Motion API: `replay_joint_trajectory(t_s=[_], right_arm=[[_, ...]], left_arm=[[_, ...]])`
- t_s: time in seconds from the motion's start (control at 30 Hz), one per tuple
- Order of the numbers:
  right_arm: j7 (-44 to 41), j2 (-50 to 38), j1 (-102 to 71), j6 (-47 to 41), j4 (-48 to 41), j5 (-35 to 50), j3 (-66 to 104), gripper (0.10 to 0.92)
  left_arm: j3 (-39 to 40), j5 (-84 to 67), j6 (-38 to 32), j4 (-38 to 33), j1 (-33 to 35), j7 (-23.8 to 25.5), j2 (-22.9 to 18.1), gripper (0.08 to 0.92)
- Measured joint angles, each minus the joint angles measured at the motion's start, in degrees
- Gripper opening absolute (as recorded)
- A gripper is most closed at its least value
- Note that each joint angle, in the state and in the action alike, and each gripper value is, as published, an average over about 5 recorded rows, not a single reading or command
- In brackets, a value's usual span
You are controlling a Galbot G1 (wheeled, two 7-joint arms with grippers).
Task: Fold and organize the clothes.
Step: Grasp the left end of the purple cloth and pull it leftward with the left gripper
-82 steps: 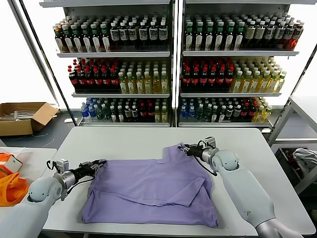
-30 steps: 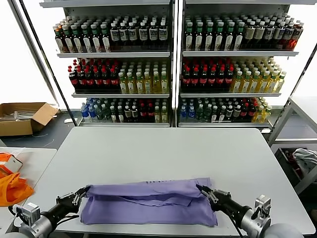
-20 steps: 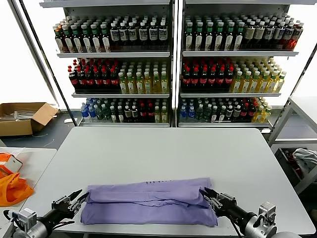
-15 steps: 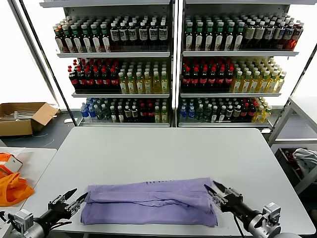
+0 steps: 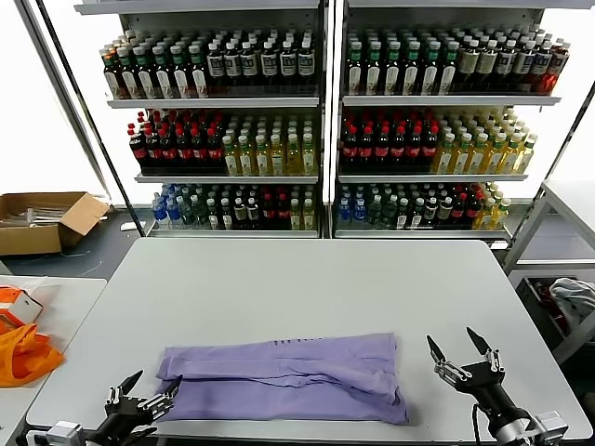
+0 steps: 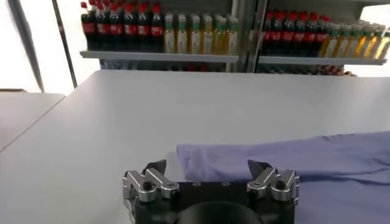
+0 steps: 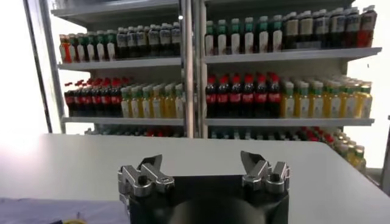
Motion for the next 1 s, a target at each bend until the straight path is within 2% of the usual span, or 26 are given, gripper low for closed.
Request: replay_joint_trajectory(t_s=[0.27, 0.57, 0.67, 1.0], right_arm=[[0.05, 1.24, -1.65, 1.96, 0.76, -0.12, 0.15, 0.823], [0.46, 2.25, -1.91, 2.49, 1.57, 0.03, -0.39, 0.823], [0.87, 2.28, -1.73, 2.26, 2.06, 0.64, -0.49, 0.823], [2.09, 1.90, -1.92, 1.51, 3.02, 3.02, 0.28, 0.823]], left_arm=[[2.40, 0.28, 0.93, 1.56, -3.93, -4.31, -3.71, 0.823], [4.83, 2.03, 0.84, 3.50, -5.01, -6.03, -6.38, 0.812], [5.43, 2.71, 0.81, 3.92, -5.20, -6.15, -7.10, 0.755], [5.45, 4.67, -0.46, 5.43, -5.31, -5.55, -7.62, 0.462]])
